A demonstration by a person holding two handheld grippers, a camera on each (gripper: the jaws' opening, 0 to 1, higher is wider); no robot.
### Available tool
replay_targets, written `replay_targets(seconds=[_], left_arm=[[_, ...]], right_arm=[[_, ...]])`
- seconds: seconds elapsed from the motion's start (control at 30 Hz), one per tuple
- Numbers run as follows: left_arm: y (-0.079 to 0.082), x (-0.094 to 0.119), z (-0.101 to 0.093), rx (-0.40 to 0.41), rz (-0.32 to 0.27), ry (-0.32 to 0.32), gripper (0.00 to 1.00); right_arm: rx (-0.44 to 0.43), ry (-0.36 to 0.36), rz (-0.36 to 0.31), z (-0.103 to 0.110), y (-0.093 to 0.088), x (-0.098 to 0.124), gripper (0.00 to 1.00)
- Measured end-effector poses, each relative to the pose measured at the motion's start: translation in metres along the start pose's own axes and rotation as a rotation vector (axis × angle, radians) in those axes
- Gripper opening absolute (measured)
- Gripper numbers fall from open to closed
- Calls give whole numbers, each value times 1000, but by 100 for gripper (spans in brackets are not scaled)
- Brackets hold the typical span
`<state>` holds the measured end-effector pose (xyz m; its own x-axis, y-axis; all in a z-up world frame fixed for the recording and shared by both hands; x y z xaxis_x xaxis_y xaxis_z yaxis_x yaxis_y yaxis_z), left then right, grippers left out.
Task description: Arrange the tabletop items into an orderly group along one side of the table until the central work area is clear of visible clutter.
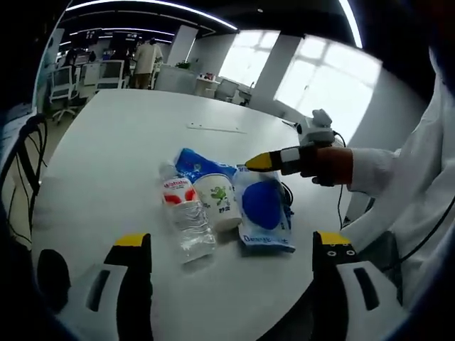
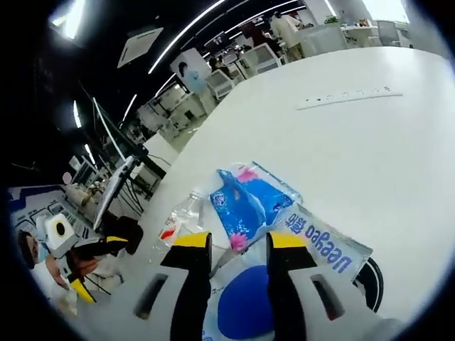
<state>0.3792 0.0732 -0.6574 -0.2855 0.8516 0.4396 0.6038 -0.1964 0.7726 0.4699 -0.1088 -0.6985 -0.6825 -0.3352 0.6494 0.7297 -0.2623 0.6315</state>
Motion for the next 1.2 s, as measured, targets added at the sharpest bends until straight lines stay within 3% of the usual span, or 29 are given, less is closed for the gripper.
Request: replay_targets(seconds=[0.5,1.2], left_arm=[[2,-5,3,16,-24,-13,96],[-3,-8,6,29,-33,-20,95]], right_arm=[[-47,-60,78,-9,-12,-17,18],[-73,-91,86,-10,-11,-31,9]])
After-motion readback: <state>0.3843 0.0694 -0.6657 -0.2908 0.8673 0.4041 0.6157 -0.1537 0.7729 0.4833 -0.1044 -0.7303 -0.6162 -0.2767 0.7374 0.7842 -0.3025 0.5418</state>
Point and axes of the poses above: the point that each gripper's makers call its tool centre point, and the gripper's own axes: x roughly backward along the fingers, z roughly to its left, y roughly out of its top, the point moved 1 cm from there along x, roughly backward along the fingers, and after that the axes turned 10 degrees about -y, right-handed, at the moved point
